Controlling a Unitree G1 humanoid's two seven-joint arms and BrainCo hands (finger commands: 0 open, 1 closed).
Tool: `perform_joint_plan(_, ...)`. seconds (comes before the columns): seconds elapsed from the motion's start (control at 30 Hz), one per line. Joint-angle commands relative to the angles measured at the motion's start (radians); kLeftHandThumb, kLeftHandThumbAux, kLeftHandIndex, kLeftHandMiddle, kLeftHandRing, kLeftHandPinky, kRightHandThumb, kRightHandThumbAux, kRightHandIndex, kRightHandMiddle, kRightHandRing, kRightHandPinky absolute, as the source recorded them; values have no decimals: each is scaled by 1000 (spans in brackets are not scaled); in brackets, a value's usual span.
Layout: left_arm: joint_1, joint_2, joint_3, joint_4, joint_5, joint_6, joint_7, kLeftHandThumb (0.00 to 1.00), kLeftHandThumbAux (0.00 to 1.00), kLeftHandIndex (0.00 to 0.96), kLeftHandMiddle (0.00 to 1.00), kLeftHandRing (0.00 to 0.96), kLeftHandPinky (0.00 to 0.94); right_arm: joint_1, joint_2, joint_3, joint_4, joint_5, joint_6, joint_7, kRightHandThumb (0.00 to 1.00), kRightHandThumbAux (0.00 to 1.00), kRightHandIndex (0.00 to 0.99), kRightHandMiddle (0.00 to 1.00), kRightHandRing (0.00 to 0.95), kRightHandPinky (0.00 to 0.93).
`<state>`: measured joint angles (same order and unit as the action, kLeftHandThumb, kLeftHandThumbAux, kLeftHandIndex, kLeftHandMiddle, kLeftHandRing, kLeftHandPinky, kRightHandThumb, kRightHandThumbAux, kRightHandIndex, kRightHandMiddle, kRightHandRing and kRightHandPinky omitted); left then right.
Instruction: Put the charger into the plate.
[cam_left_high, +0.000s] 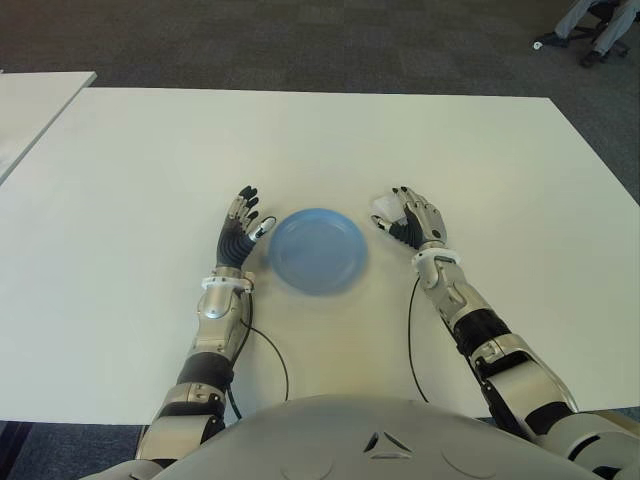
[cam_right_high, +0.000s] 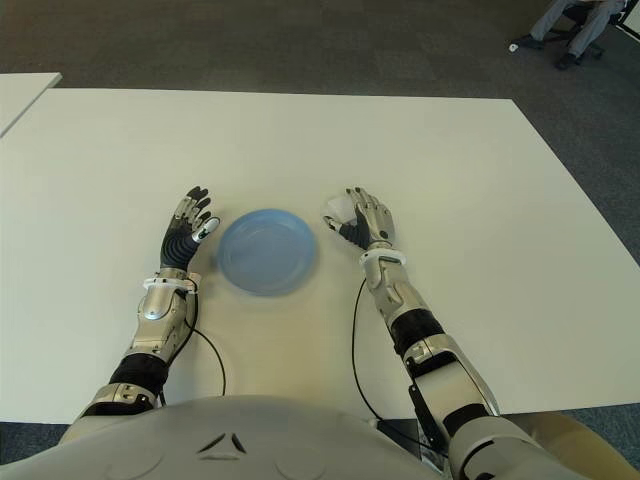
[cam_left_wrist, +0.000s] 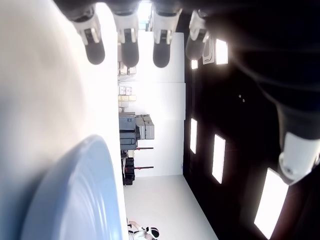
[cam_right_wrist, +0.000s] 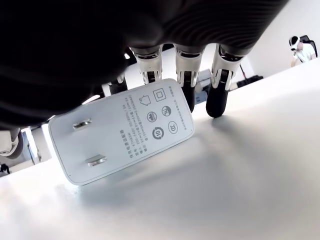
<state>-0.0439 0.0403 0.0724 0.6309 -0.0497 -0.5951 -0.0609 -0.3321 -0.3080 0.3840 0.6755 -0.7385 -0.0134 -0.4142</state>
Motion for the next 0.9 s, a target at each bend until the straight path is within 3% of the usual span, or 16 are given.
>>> perform_joint_plan(0.03, 38, 4, 6, 39, 4, 37, 0, 0, 548, 5, 106, 106, 118, -13, 16, 8, 37, 12, -20, -10, 330, 265, 0, 0, 106, 265)
perform_joint_plan(0.17, 38, 3, 6, 41, 5, 32, 3, 0, 550, 8, 114, 115, 127, -17, 23, 7, 44, 15, -24, -22, 337, 272, 0, 0, 113, 277)
perform_joint_plan(0.4, 41, 1, 6, 37, 11, 24, 12, 0, 548, 9, 125, 126, 124, -16, 41, -5, 53, 30, -42, -81, 380, 304, 0, 36, 173, 385)
perform_joint_plan(0.47, 44, 1, 6, 34, 14, 23, 15, 0, 545, 10, 119, 119, 117, -16, 52, -15, 64, 37, -57, -129, 415, 325, 74, 135, 291, 487)
perform_joint_plan(0.63, 44, 1, 8, 34, 16, 20, 18, 0, 540, 12, 117, 117, 123, -25, 69, -19, 91, 38, -87, -211, 468, 350, 208, 277, 423, 586)
perform_joint_plan(0.67, 46, 0, 8, 32, 17, 18, 18, 0, 538, 13, 120, 119, 126, -25, 71, -19, 91, 37, -91, -228, 502, 363, 255, 376, 492, 629)
perform_joint_plan(0.73, 47, -1, 9, 31, 18, 13, 19, 0, 535, 12, 122, 122, 127, -23, 71, -18, 85, 34, -101, -257, 554, 380, 310, 481, 567, 678)
perform_joint_plan(0.9, 47, -2, 10, 33, 18, 5, 22, 0, 531, 8, 124, 124, 129, -29, 73, -15, 96, 30, -116, -305, 657, 412, 399, 624, 668, 757)
